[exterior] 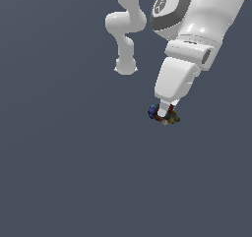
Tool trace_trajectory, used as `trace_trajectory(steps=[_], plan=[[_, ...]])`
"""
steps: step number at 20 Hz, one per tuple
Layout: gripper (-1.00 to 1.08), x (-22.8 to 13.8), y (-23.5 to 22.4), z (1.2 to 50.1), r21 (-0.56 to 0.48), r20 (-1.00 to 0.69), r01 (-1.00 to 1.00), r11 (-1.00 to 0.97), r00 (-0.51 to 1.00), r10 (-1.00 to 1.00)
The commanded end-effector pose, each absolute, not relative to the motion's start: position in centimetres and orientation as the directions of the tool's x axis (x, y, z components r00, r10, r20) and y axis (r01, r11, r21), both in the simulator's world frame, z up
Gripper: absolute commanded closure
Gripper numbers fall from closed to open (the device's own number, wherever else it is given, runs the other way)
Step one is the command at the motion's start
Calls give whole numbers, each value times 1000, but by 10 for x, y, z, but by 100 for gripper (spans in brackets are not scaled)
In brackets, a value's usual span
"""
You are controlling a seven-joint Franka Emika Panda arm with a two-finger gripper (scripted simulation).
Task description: Pick up the object and move it to a goal position.
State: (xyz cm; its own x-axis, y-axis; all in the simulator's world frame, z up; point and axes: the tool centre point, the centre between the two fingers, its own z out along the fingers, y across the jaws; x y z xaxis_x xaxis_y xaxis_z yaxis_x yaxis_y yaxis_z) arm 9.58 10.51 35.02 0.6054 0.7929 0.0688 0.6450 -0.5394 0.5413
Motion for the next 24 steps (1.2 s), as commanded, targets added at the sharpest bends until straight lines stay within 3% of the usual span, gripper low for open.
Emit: trace_trajectory(steps=[1,13,24], plan=[[108,100,116,377,576,85,601,-553,630,772],[108,111,162,471,689,143,431,-583,708,692],[108,114,180,503,723,162,370,-584,730,664]])
